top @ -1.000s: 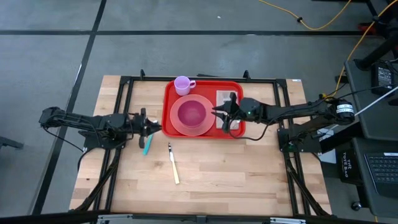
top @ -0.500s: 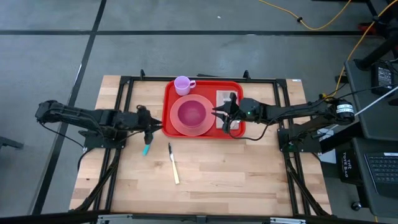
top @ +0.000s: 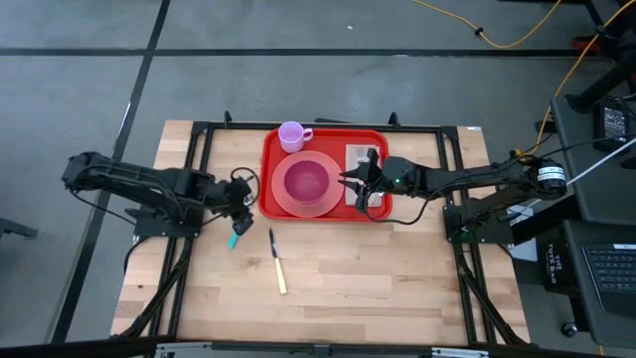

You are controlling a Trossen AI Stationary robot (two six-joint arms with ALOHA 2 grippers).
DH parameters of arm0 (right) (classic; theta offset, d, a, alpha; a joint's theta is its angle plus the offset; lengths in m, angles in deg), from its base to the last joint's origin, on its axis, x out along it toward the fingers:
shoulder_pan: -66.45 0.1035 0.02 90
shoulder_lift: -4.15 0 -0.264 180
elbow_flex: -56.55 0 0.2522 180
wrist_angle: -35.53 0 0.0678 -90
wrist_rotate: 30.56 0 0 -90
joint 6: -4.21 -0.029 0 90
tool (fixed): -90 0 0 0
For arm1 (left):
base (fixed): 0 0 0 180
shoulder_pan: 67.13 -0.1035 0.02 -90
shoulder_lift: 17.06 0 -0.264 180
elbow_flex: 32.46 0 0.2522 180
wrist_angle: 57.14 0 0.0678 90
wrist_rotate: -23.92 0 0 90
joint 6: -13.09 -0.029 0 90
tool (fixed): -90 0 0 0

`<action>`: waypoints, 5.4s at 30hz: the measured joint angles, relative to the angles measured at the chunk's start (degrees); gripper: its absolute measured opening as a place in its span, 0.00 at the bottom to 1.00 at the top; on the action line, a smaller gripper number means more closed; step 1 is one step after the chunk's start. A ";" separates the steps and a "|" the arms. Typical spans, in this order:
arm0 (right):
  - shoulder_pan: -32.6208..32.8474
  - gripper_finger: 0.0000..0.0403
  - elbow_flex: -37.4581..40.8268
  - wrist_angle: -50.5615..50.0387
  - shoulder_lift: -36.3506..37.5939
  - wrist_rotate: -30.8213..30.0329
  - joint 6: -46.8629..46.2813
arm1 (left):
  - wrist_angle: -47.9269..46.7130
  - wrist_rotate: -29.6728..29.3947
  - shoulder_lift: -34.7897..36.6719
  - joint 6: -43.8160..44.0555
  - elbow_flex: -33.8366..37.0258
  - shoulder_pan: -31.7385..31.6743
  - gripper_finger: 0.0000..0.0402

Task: Set up tray
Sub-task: Put the blue spoon on top of the brown napkin to the left of the orange fork

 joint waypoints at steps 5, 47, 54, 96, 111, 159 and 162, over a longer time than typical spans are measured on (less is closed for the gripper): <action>0.00 0.23 0.00 -0.09 0.00 0.00 -0.07 | -3.20 3.86 -3.65 4.73 0.02 0.00 0.26; 0.15 0.23 -0.04 -1.82 -0.02 3.54 -1.99 | -3.02 5.44 -22.02 29.71 2.77 14.38 0.26; 0.15 0.23 -0.04 -1.85 -0.02 3.54 -1.99 | 0.12 7.17 -21.97 33.50 6.59 14.38 0.26; 0.15 0.23 -0.04 -2.22 -0.02 3.74 -3.37 | -1.28 5.86 -22.21 37.09 1.64 14.43 0.46; 0.11 0.23 -0.04 -2.23 -0.02 8.07 -3.28 | -1.29 1.36 -26.24 43.27 1.57 16.23 0.48; 0.13 0.23 -0.04 -2.19 -0.02 8.07 -3.26 | -9.94 -6.25 -27.64 51.75 1.77 25.33 0.17; 0.13 0.23 -0.04 -2.19 0.00 8.07 -3.26 | -9.15 -10.59 -26.47 51.74 1.75 26.45 0.17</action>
